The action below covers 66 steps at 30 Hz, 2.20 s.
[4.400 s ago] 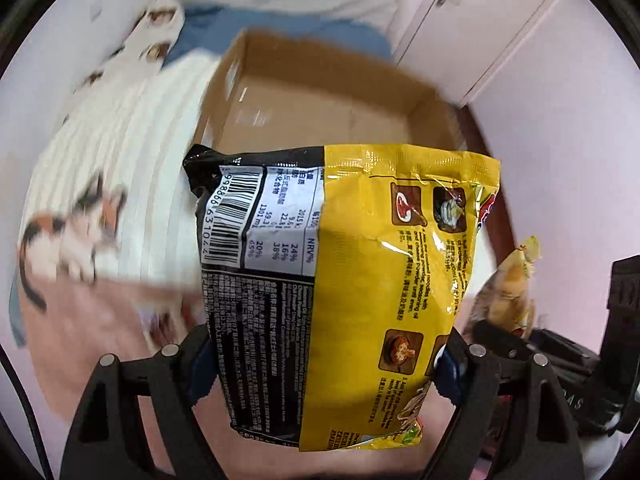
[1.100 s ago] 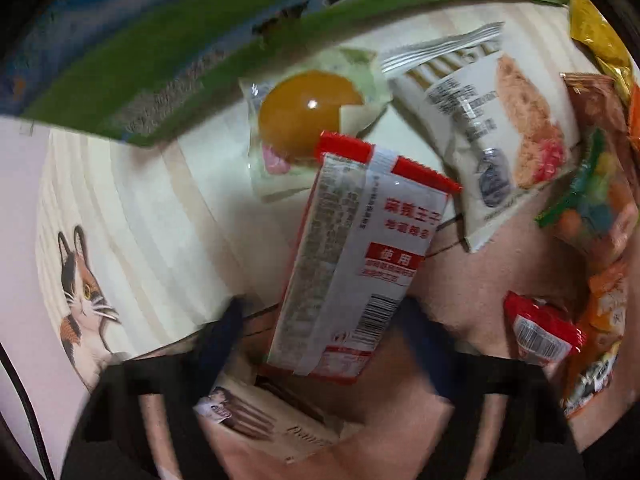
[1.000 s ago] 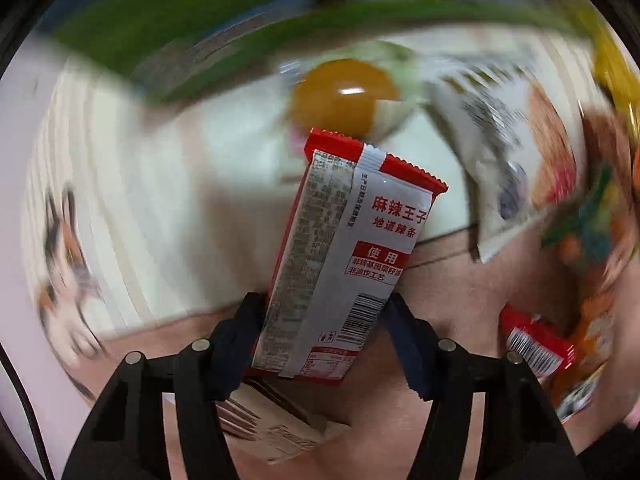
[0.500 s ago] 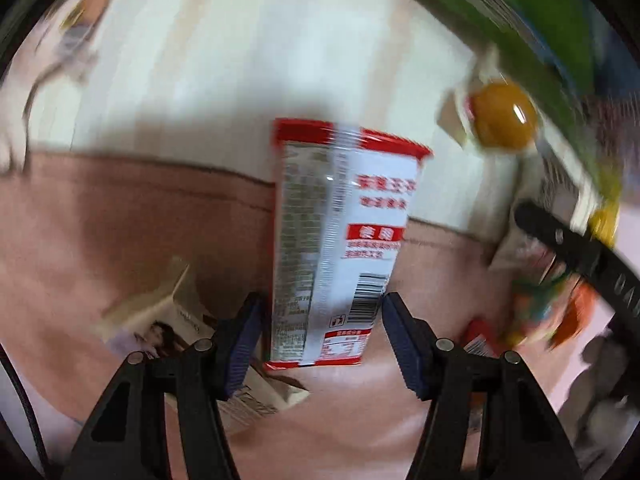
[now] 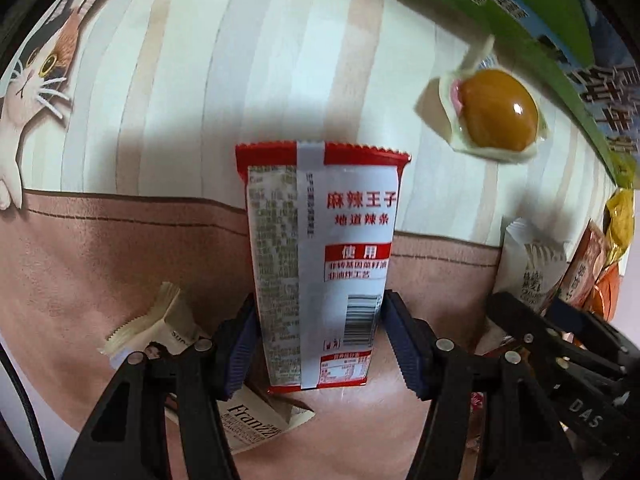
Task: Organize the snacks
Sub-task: 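Grasp the red-white spicy strip packet with the left gripper while the right grasps the oat cookie bag, then carry both packets into the box and open both grippers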
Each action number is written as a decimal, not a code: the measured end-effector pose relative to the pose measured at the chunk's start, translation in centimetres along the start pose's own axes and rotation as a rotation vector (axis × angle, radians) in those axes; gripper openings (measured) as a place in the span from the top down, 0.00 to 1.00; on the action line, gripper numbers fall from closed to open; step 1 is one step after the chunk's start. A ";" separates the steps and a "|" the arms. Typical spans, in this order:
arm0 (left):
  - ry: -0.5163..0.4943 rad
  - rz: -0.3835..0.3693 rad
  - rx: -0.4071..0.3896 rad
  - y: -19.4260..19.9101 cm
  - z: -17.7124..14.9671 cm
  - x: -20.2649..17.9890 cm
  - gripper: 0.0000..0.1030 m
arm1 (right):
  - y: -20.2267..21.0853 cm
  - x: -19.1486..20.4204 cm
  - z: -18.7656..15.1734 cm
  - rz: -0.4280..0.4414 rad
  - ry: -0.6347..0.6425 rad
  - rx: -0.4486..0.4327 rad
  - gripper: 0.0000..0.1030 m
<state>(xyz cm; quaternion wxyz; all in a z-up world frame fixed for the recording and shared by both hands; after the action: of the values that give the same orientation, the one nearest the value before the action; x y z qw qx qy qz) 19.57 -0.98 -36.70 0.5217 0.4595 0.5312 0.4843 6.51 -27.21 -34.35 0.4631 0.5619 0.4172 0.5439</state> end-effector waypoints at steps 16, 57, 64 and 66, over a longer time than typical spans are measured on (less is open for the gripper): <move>0.013 0.020 -0.038 -0.1 1.5 -0.9 0.49 | -0.4 -0.5 0.1 0.020 -0.023 -0.002 0.33; -0.143 -0.218 -0.384 24.6 6.2 -11.0 0.57 | 26.9 -3.3 2.1 0.235 0.032 -0.448 0.50; -0.183 -0.101 -0.378 23.2 16.1 -13.6 0.57 | 27.1 -6.8 13.8 0.106 -0.020 -0.482 0.50; -0.190 -0.069 -0.358 22.0 18.7 -14.0 0.56 | 25.7 -7.6 17.3 0.066 -0.034 -0.456 0.50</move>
<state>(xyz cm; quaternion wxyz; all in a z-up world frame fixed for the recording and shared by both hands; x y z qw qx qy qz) 38.38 -11.83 -13.04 0.6591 0.3848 0.4004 0.5071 22.40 -41.50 -10.66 0.5670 0.4651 0.2571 0.6293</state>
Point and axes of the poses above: each gripper's, at about its wrist camera, not at the fingertips, and y roughly against the way its jaws point, x to its left, z to its top, the point moved 4 cm from there along -y, roughly the way its jaws point, and after that the axes turned 7 degrees about -x, right-handed, at the moved point
